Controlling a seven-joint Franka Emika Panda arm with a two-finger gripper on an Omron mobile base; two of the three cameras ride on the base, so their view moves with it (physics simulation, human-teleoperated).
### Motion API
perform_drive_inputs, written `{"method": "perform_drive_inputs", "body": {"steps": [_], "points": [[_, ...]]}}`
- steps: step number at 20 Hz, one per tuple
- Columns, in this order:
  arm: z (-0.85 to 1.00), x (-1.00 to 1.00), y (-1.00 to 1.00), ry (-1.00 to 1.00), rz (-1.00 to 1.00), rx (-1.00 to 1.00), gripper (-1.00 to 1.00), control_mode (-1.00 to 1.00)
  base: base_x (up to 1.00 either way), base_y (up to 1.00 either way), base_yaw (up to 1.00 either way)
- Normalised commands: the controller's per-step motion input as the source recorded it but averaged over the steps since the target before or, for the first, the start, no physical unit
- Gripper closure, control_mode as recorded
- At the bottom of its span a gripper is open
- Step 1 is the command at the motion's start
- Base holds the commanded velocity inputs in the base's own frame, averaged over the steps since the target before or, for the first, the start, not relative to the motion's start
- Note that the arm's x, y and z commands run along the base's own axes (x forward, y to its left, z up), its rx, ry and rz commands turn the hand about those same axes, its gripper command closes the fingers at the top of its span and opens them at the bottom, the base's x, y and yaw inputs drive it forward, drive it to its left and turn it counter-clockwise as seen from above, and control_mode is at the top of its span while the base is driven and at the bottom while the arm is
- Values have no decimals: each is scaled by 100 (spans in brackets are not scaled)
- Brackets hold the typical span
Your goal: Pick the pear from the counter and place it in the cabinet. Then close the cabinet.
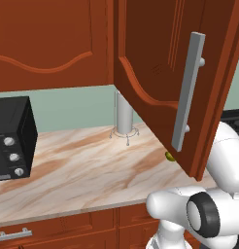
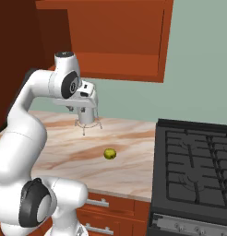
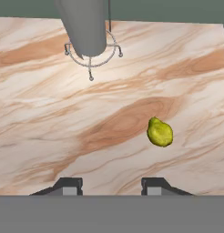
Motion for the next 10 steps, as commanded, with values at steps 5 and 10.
{"method": "perform_drive_inputs", "body": {"steps": [5,10], "points": [[-17,-3,-1,0,0,0,-100,-100,0,0,0],[-32,-14,-11,0,0,0,-100,-100,0,0,0]]}}
